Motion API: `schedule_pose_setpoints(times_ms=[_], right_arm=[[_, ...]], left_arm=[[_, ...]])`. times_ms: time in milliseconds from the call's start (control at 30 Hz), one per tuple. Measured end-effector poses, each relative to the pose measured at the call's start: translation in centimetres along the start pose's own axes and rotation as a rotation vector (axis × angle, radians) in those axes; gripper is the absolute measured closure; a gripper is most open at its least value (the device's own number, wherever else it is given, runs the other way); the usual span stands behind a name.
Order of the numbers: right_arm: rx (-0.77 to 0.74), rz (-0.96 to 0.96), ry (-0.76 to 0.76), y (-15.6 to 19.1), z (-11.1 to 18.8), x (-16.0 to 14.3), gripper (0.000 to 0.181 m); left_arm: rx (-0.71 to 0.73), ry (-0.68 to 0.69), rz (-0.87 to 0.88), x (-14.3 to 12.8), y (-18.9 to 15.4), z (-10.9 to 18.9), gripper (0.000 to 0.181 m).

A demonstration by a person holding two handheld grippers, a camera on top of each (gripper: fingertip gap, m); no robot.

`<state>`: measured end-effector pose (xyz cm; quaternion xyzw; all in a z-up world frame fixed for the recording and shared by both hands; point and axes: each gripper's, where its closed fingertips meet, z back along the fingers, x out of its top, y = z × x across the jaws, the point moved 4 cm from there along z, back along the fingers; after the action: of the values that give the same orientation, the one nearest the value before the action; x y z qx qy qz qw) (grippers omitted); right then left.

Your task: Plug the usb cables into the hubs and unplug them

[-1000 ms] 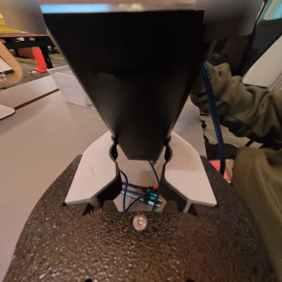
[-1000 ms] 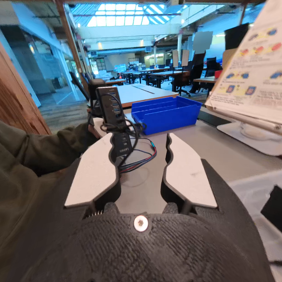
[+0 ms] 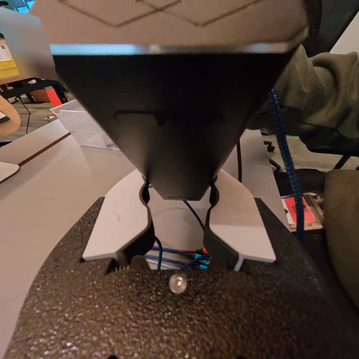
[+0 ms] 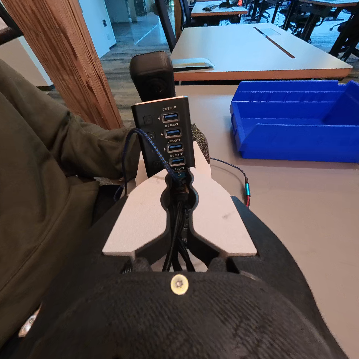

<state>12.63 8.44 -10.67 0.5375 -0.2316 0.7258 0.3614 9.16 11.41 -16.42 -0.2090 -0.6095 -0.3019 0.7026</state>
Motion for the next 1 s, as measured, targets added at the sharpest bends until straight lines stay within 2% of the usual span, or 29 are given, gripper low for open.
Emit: schedule_pose_setpoints(times_ms=[167,400,500,633,767,900,933,1000], right_arm=[[0.003,0.035,0.069,0.1,0.2,-0.3,0.168],[-0.042,0.167,0.315,0.0,1.4,-1.4,0.168],[-0.053,0.146,0.267,0.2,1.3,-1.4,0.169],[-0.074,0.146,0.189,0.6,1.0,-0.9,0.168],[-0.083,0.151,0.135,0.9,1.2,-0.1,0.168],[-0.103,0.157,0.152,0.9,0.8,0.1,0.173],[-0.109,0.168,0.133,0.9,1.0,0.5,0.181],[-0.062,0.178,0.185,1.2,1.2,0.2,0.181]], left_arm=[[0.029,0.005,-0.035,-0.2,0.0,-0.3,0.122],[0.003,-0.042,-0.026,-1.0,0.0,-0.5,0.122],[0.026,0.017,-0.054,-1.1,-0.1,-0.8,0.122],[0.051,-0.062,-0.075,0.1,-0.4,-0.8,0.12],[0.079,-0.078,-0.101,1.1,-0.5,-0.4,0.12],[0.106,-0.15,-0.074,2.3,-0.4,-0.3,0.113],[0.098,-0.125,-0.092,2.0,-0.6,-0.4,0.114],[0.104,-0.093,-0.128,1.6,-0.5,-0.6,0.114]])
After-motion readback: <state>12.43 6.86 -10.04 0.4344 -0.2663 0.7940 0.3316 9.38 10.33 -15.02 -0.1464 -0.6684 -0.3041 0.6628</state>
